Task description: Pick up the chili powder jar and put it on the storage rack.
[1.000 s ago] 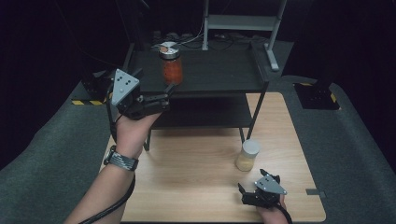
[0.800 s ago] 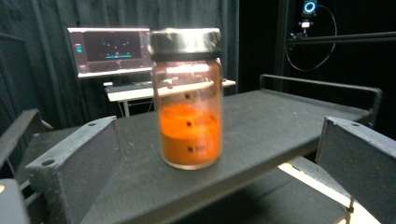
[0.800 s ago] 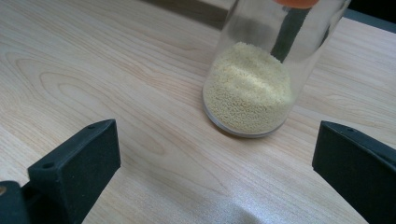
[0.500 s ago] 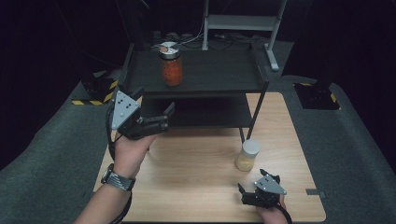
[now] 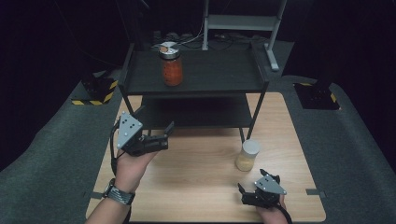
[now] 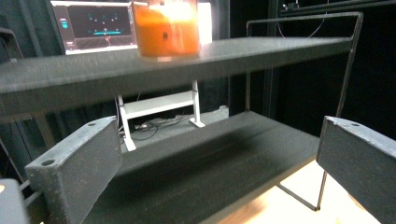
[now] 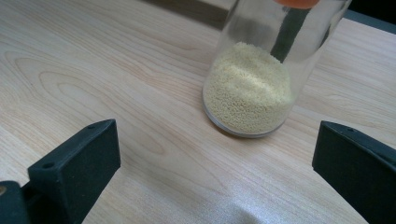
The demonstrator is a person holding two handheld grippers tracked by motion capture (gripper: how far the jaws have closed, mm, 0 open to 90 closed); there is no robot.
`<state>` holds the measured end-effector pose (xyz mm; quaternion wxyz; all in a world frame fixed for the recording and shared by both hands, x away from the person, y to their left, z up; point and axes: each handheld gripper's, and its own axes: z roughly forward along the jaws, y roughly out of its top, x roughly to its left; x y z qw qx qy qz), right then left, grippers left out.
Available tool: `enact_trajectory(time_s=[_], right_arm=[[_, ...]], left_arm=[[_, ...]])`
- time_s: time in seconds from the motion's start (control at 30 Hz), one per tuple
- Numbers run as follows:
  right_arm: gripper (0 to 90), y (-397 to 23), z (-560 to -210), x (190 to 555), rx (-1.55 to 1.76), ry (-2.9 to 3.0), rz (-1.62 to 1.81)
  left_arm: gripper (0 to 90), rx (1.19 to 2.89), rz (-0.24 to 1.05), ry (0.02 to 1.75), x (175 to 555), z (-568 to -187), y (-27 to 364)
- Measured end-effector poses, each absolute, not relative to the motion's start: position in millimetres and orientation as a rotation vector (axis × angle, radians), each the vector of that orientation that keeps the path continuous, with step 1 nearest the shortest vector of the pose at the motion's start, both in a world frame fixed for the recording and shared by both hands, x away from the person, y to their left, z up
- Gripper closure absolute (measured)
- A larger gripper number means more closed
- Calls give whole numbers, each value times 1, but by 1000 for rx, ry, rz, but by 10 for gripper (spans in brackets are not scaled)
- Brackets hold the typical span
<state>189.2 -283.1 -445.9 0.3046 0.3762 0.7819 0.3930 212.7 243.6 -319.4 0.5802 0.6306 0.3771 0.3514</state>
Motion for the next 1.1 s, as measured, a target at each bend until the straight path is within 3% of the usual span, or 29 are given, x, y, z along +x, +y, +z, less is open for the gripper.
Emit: enact_trajectory(time_s=[1.1], right_arm=[[0, -282, -446, 189, 1001, 2067, 1035]], left_arm=[[3, 1599, 728, 984, 192, -426, 250]])
